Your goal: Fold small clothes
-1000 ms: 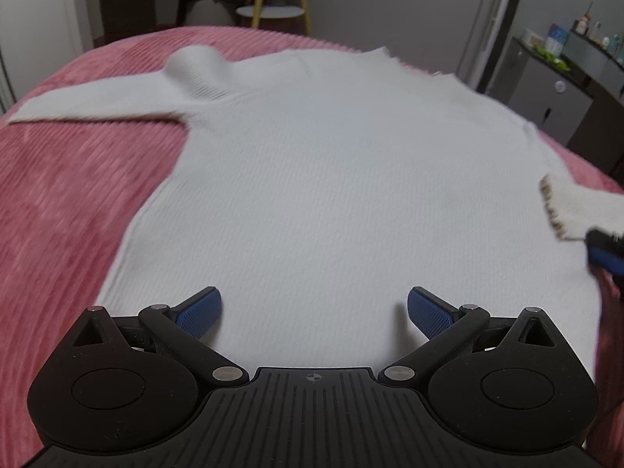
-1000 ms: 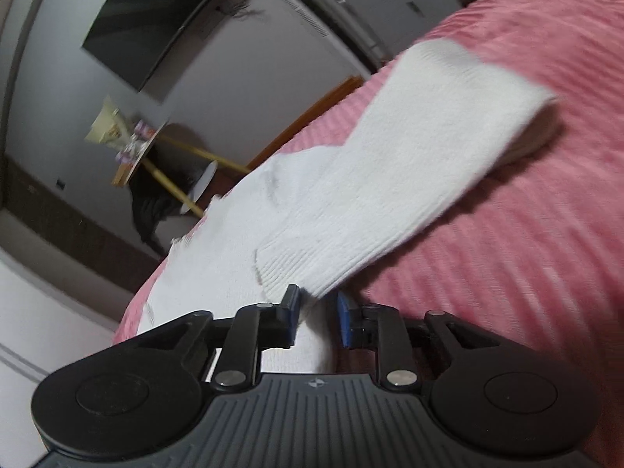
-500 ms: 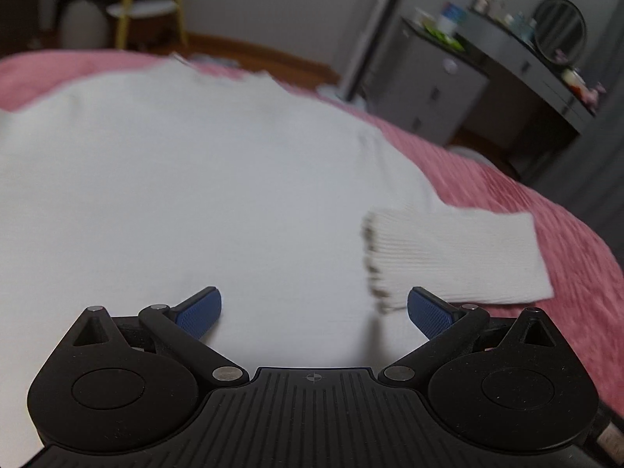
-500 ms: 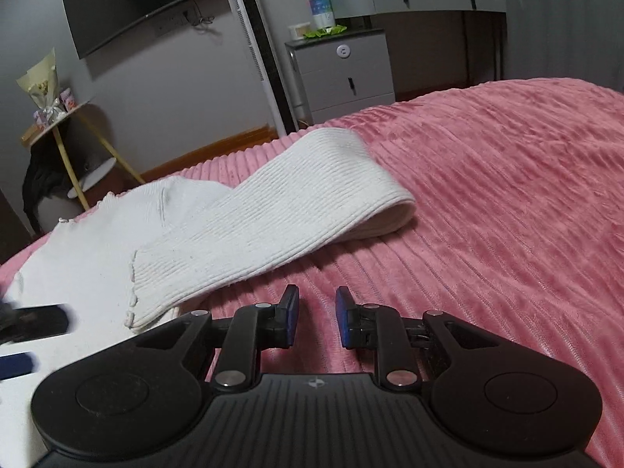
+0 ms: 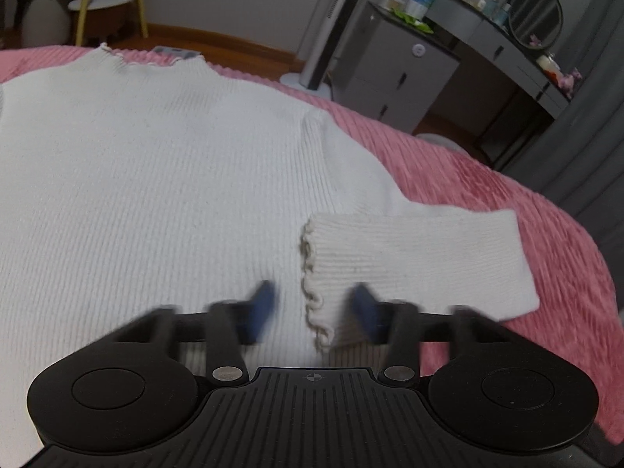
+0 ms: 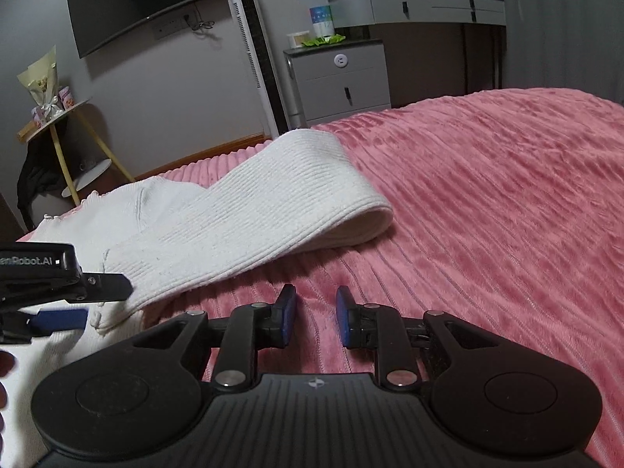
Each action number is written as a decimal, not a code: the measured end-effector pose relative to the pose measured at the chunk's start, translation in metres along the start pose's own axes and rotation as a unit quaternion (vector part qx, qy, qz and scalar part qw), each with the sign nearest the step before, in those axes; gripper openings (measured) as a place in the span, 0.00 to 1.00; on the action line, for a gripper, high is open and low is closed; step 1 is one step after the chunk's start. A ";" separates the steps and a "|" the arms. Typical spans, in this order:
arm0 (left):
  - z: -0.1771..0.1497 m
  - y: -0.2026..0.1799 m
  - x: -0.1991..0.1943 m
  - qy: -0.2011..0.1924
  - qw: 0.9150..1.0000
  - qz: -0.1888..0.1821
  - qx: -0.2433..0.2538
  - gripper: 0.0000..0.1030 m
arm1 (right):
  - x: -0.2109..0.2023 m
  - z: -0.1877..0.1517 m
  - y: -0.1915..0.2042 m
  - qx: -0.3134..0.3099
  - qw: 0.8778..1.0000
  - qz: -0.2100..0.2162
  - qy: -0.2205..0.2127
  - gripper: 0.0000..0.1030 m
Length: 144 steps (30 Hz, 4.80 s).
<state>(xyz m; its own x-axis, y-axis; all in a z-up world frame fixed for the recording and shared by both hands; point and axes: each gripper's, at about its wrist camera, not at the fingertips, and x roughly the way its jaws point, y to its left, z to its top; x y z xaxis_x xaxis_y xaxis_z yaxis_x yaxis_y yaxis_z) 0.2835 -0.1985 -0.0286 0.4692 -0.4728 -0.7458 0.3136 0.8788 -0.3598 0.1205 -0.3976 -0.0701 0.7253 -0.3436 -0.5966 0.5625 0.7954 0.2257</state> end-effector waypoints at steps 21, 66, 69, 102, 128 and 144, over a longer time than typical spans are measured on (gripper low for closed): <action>0.023 0.041 -0.064 -0.075 0.997 0.031 0.014 0.05 | 0.002 -0.001 0.006 -0.027 0.999 -0.012 -0.012 0.23; 0.011 0.195 -0.104 -0.112 0.962 0.249 -0.018 0.09 | 0.002 0.004 0.059 -0.092 0.991 0.081 -0.060 0.41; 0.010 0.195 -0.106 -0.112 0.962 0.247 -0.011 0.10 | 0.003 0.020 0.066 -0.084 0.990 0.107 -0.036 0.41; 0.001 0.227 -0.134 -0.119 0.969 0.215 -0.040 0.52 | 0.053 0.063 0.136 -0.197 0.972 0.131 -0.011 0.01; -0.023 0.463 -0.227 -0.231 0.865 0.214 -0.390 0.70 | 0.011 -0.038 0.144 -0.199 0.978 0.039 -0.055 0.30; -0.005 0.481 -0.250 -0.275 0.850 0.209 -0.398 0.08 | 0.014 -0.042 0.139 -0.176 0.981 0.052 -0.056 0.32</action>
<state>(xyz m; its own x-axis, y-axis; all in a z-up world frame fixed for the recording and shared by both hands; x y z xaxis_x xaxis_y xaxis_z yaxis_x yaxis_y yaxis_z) 0.3130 0.3430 -0.0181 0.7862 0.1251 -0.6051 -0.5306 0.6386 -0.5574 0.1926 -0.2708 -0.0794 0.8221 -0.2882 -0.4910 0.3248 0.9457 -0.0112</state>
